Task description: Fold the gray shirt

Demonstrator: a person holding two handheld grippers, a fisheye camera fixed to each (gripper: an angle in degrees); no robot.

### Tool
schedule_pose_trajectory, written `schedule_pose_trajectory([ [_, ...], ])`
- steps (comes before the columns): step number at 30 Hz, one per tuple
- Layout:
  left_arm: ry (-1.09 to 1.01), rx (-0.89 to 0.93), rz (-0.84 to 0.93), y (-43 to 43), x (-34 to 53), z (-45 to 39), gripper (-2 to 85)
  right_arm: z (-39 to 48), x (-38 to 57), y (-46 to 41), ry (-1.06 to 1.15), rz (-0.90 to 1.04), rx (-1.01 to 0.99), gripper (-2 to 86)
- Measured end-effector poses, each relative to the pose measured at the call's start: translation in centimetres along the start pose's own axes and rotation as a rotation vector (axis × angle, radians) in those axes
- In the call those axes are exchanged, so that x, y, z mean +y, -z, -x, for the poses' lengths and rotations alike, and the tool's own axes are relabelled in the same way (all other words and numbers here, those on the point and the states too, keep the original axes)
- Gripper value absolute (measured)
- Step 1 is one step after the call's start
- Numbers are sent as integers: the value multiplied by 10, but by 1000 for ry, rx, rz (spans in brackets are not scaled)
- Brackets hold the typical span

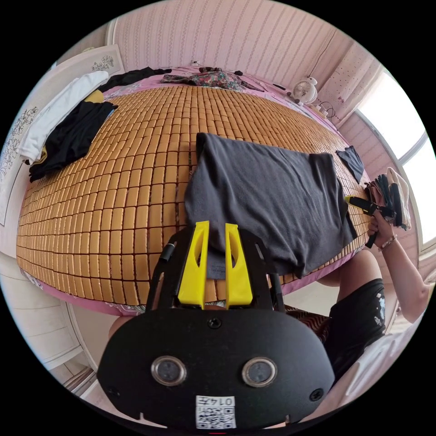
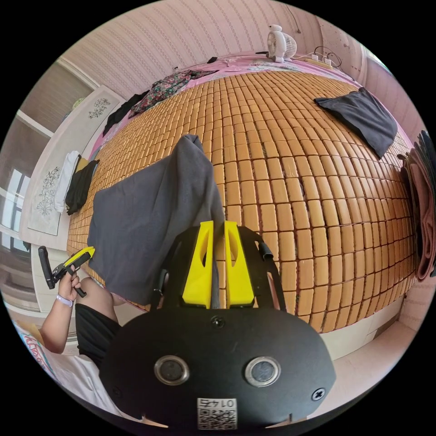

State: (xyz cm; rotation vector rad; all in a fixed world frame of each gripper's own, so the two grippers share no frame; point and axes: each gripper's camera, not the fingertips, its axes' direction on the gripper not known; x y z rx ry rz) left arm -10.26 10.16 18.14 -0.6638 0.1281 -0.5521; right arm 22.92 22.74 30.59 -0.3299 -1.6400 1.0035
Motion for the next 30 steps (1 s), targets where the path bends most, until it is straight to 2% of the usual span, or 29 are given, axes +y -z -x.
schedule_pose_trajectory([
  [2,-6,-10,55,-15,-1,2,36,9,-4,-3,44,18,-14,37],
  [4,-37,-21,31,-14,0,-1,31,19,-4,9,46,1,-7,29],
  [10,-13,3,34,-13,-2,6,16,26,4,37,-100,13,-115,13],
  [15,-39,0,36,-13,-3,7,7,0,5,-9,-199,70,-80,11],
  [21,-36,15,25,-14,-2,13,-1,14,8,-49,-132,86,7,11],
  [30,-28,-96,41,-16,-22,21,-3,65,28,-94,50,134,115,12],
])
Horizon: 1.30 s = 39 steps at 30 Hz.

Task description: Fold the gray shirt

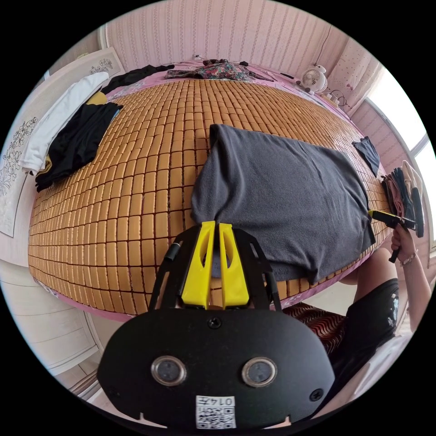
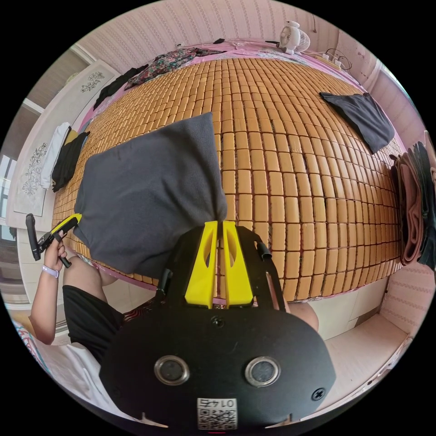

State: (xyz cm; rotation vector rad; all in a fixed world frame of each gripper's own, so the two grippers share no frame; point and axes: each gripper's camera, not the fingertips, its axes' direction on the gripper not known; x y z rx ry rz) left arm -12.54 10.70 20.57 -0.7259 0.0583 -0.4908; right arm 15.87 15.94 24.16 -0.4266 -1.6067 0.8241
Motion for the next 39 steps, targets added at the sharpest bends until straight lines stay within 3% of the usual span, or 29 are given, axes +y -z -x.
schedule_pose_trajectory([
  [3,29,50,5,0,-2,9,-4,4,9,-9,8,0,-11,13],
  [7,5,-88,-41,22,13,-6,-5,0,21,-9,-18,14,39,12],
  [9,7,-61,-46,28,25,-12,-6,5,23,-10,4,18,78,11],
  [14,-100,131,-113,41,49,-62,-6,76,1,-15,237,-66,130,7],
  [19,-342,336,-85,19,49,-161,-7,182,-54,-54,570,39,-1,4],
  [23,-463,284,-46,0,50,-207,-7,255,-93,-93,760,69,137,2],
  [25,-517,239,-9,-14,56,-220,-7,269,-105,-121,797,142,205,2],
  [31,-499,331,-44,-19,69,-209,-7,288,-127,-132,933,394,274,1],
  [36,-529,310,-54,-19,77,-215,-7,284,-142,-135,919,334,342,1],
  [39,-514,320,-34,-20,78,-216,-6,268,-144,-115,891,291,287,1],
])
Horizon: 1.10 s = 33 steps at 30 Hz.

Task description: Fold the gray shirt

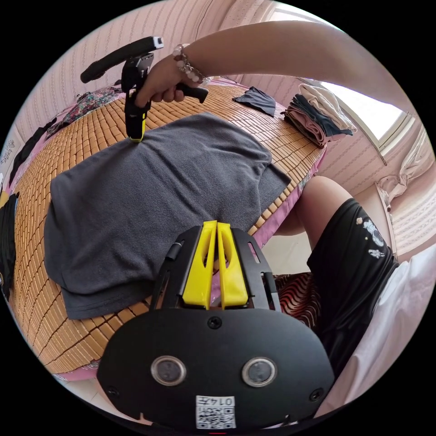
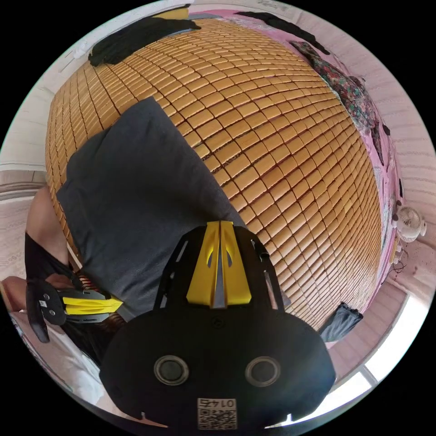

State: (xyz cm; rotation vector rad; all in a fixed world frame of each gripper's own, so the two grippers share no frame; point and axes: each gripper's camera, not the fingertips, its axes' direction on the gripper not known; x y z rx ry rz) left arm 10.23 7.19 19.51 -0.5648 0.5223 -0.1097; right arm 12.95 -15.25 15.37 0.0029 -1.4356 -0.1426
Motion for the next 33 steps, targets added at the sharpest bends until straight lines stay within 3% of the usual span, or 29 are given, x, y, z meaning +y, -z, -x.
schedule_pose_trajectory([
  [5,5,29,-12,2,5,0,-4,-42,151,40,-367,-387,-364,6],
  [13,8,107,-117,36,25,-22,85,-34,382,18,-710,-338,-395,14],
  [19,-82,105,-154,35,10,-61,127,-42,423,8,-746,-316,-523,19],
  [24,-242,127,-131,19,-17,-108,150,-63,449,31,-748,-350,-513,16],
  [33,-369,57,-140,-20,-76,-152,171,-125,526,74,-750,-725,-906,15],
])
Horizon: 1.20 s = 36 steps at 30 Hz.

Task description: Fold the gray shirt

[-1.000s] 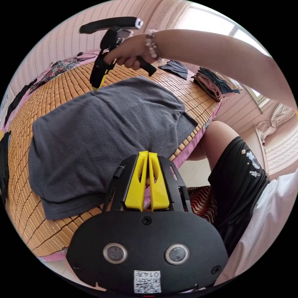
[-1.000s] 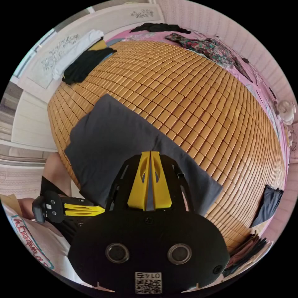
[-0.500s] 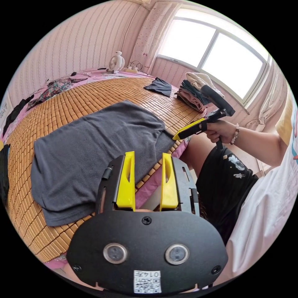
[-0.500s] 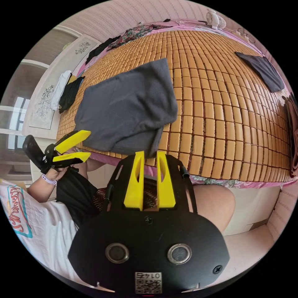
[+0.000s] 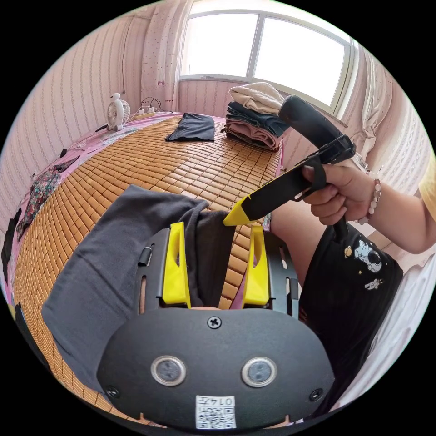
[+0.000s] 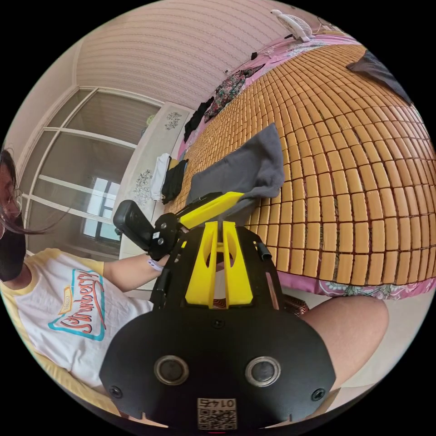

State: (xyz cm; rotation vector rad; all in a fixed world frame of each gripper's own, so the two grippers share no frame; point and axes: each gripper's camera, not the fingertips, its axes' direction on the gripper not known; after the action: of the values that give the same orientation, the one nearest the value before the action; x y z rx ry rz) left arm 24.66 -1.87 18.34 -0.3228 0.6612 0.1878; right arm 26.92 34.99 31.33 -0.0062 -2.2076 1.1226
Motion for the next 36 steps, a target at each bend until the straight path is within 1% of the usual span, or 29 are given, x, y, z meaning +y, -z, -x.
schedule_pose_trajectory([
  [2,-19,-21,14,-11,-7,-1,137,-7,-4,12,-23,-20,-88,16],
  [4,-34,-61,43,-19,-9,-2,91,-10,-4,20,-33,-37,-120,17],
  [6,-30,-72,62,-18,-6,-4,57,-14,-3,28,-36,-48,-94,26],
  [9,-39,-46,61,-8,9,-15,0,-34,-2,47,-101,-145,-60,42],
  [11,-52,-19,88,-3,25,-27,0,-46,-12,51,-127,-178,66,54],
  [14,-62,28,126,10,53,-46,-2,-55,-32,41,-144,-193,175,57],
  [17,-34,58,136,30,75,-55,-3,-65,-51,20,-147,-170,169,41],
  [20,-9,55,138,46,86,-54,-4,-56,-60,8,-76,-142,203,25],
  [22,3,55,130,56,88,-48,-4,-51,-59,10,-57,-136,208,15],
  [23,3,56,127,59,88,-46,-4,-50,-55,19,-62,-163,204,15],
  [25,-7,66,90,71,84,-40,-4,-53,-46,41,-97,-216,187,14],
  [29,4,105,-28,94,74,-29,-3,-30,-25,92,-72,-266,294,12],
  [31,61,170,-115,110,71,-17,-2,-17,-20,107,-69,-281,342,12],
  [33,102,206,-163,121,73,-5,-1,-5,-21,114,-74,-287,352,13],
  [36,172,197,-223,143,85,25,0,21,-42,99,-38,-266,338,15],
])
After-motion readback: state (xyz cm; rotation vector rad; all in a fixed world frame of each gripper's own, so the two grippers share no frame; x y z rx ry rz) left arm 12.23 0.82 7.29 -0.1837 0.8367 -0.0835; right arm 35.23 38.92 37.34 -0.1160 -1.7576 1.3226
